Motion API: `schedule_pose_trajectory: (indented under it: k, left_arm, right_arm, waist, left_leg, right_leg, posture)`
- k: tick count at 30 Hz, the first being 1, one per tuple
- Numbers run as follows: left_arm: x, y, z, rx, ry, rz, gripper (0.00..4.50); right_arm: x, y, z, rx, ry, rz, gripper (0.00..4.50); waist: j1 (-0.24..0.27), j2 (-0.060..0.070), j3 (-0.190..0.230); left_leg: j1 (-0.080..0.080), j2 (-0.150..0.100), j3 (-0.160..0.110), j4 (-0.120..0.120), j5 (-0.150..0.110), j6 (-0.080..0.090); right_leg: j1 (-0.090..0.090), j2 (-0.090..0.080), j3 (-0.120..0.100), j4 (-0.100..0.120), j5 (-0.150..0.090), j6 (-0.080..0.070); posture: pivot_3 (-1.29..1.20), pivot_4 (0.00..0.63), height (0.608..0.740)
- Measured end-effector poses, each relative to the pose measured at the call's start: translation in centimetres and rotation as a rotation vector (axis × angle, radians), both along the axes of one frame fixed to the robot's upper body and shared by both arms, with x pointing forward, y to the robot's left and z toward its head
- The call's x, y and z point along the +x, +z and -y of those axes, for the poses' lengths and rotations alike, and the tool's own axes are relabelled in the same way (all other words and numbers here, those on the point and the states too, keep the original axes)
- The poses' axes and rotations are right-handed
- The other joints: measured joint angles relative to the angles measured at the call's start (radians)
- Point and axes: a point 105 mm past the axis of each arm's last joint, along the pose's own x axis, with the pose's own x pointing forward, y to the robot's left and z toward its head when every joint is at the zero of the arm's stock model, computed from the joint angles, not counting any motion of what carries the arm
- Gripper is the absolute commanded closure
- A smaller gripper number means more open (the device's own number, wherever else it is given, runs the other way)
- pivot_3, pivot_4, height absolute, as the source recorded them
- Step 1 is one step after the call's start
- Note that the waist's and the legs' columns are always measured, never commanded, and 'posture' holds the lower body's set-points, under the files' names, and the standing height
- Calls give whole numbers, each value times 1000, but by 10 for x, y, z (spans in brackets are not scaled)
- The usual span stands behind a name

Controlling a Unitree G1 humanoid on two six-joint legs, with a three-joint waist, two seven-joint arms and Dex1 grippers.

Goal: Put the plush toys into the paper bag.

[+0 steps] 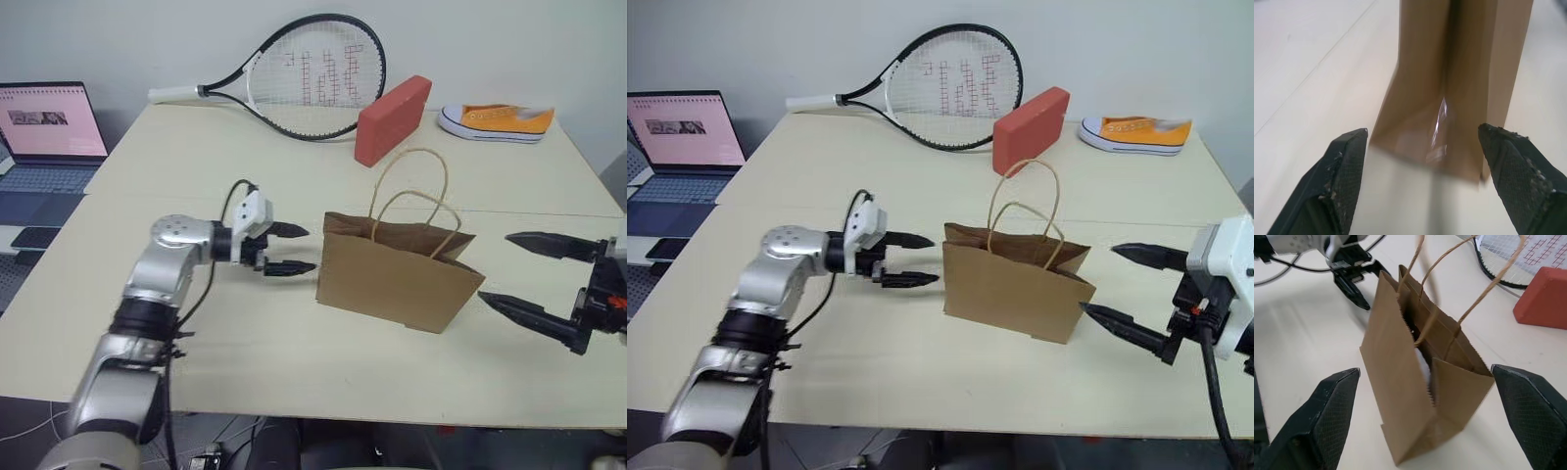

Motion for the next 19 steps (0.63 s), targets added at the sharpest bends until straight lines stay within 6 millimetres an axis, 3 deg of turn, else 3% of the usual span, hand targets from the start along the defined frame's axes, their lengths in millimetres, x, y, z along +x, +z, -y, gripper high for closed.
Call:
schedule_pose_trajectory:
  k: [10,15,19]
  left_arm:
    - [-24,46,-83,151,236,77,654]
    - [-35,51,-111,158,334,52,654]
    - [-41,54,-113,135,348,48,654]
  right_arm:
    - [11,27,55,-115,14,-63,0]
    - [16,35,73,-130,-2,-67,0]
    - [22,32,75,-135,21,-77,0]
  waist:
    - [1,0,0]
    - [-2,0,0]
    - [-1,0,0]
  left_leg:
    - [0,1,1,-2,0,0]
    - [0,1,3,-2,0,0]
    - [0,1,3,-2,0,0]
  right_leg:
    - [-1,0,0,0,-4,-6]
    - [-2,-1,0,0,-4,-8]
    - [-3,-1,0,0,-4,-8]
  posture:
    - [0,150,740]
    - [0,150,740]
    - [0,150,740]
